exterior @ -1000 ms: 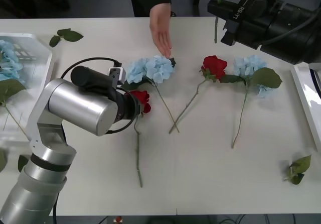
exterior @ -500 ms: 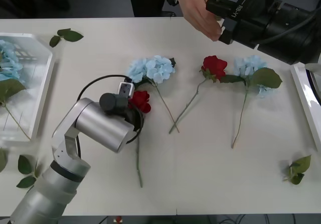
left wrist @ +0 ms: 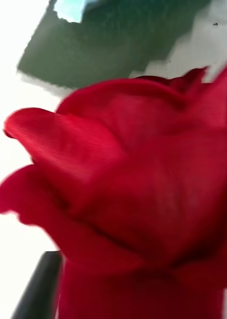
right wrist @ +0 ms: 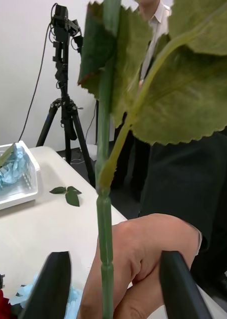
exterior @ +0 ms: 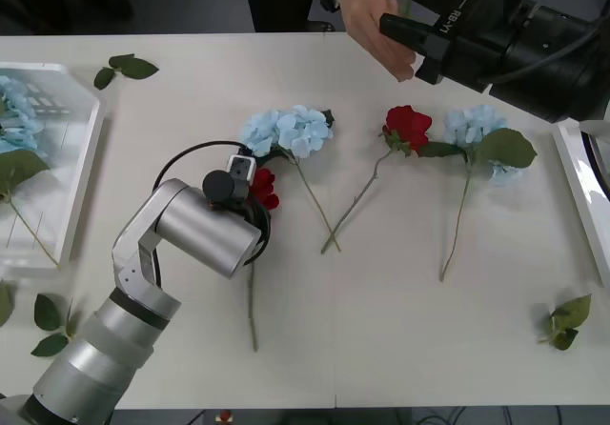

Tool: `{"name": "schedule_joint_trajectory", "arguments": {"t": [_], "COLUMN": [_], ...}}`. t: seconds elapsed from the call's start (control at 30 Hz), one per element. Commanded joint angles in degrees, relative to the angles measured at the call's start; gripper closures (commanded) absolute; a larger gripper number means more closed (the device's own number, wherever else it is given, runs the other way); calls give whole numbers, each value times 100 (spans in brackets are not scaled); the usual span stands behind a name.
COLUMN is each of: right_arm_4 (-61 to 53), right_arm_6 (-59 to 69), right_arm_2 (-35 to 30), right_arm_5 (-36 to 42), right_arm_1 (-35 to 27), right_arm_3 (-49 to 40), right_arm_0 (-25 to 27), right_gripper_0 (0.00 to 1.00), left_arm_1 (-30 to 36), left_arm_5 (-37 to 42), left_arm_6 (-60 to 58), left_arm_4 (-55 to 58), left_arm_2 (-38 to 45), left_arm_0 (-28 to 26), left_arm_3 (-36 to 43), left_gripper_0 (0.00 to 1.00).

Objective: Place the red flowers into the right box and the blue flowers into the left box. If a person shows an open palm, hand one flower to the person first, then continue sorting.

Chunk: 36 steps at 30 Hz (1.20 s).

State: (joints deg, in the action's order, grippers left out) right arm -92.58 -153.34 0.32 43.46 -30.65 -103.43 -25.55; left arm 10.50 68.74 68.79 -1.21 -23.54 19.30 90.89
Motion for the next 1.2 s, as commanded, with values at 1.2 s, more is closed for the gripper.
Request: {"name": "schedule_joint_trajectory", "arguments": {"t": [1.2], "right_arm_4": [-331], "right_arm_6": [1957], "right_arm_2": [-102], "right_arm_5": [760], "right_arm_1": [-1611], "right_arm_3": [-108], "right_arm_0": [798], "right_gripper_0": [0], "left_arm_1": [1665], "left_arm_5": [342], "left_arm_6": [1004], "left_arm_4": [4173], "left_arm_2": [2099], "left_arm_0": [109], "left_arm_3": [3189], "left_gripper_0": [100]}}
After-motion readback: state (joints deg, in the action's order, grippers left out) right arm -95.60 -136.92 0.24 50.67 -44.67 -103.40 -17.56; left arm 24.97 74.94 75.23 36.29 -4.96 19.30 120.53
